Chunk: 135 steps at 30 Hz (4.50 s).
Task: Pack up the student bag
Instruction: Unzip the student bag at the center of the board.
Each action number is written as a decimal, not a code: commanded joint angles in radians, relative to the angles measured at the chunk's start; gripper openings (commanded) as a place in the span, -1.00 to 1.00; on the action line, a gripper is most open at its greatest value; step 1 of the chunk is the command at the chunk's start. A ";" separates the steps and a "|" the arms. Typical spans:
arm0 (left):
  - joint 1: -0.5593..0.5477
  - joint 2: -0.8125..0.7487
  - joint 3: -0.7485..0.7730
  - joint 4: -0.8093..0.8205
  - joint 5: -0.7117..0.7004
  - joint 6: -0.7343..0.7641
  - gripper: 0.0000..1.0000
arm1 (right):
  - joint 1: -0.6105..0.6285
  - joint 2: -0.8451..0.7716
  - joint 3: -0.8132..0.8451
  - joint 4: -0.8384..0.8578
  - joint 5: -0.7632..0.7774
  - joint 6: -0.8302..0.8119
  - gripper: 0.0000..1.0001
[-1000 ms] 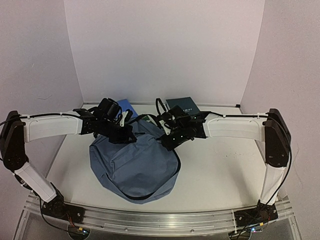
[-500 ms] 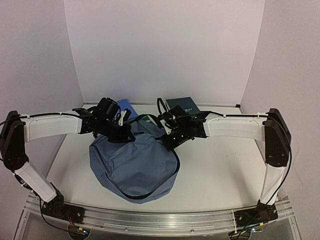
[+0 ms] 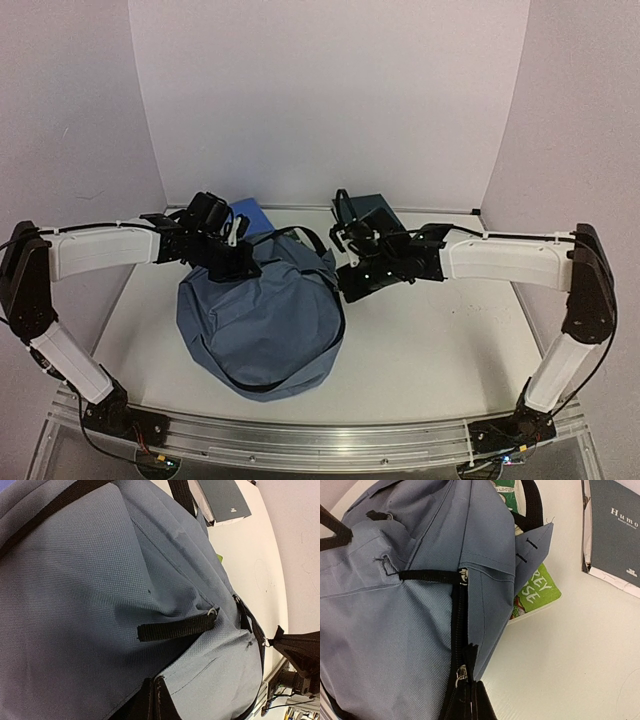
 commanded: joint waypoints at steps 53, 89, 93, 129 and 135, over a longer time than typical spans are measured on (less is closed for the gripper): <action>0.060 0.107 -0.010 0.338 0.016 -0.105 -0.72 | 0.432 0.155 0.166 0.161 -0.047 0.186 -0.39; -0.575 -0.278 -0.314 -0.073 -0.103 -0.704 0.32 | 0.215 0.197 0.014 0.281 -0.067 0.664 -0.49; -0.585 -0.279 -0.365 -0.042 -0.093 -0.767 0.29 | 0.215 0.195 0.016 0.281 -0.066 0.663 -0.59; -0.546 -0.330 -0.339 -0.242 -0.298 -0.749 -1.00 | 0.164 0.070 -0.097 0.260 0.121 0.652 -1.00; -0.464 -0.331 -0.322 -0.255 -0.243 -0.664 -1.00 | 0.097 0.030 -0.151 0.234 0.151 0.617 -1.00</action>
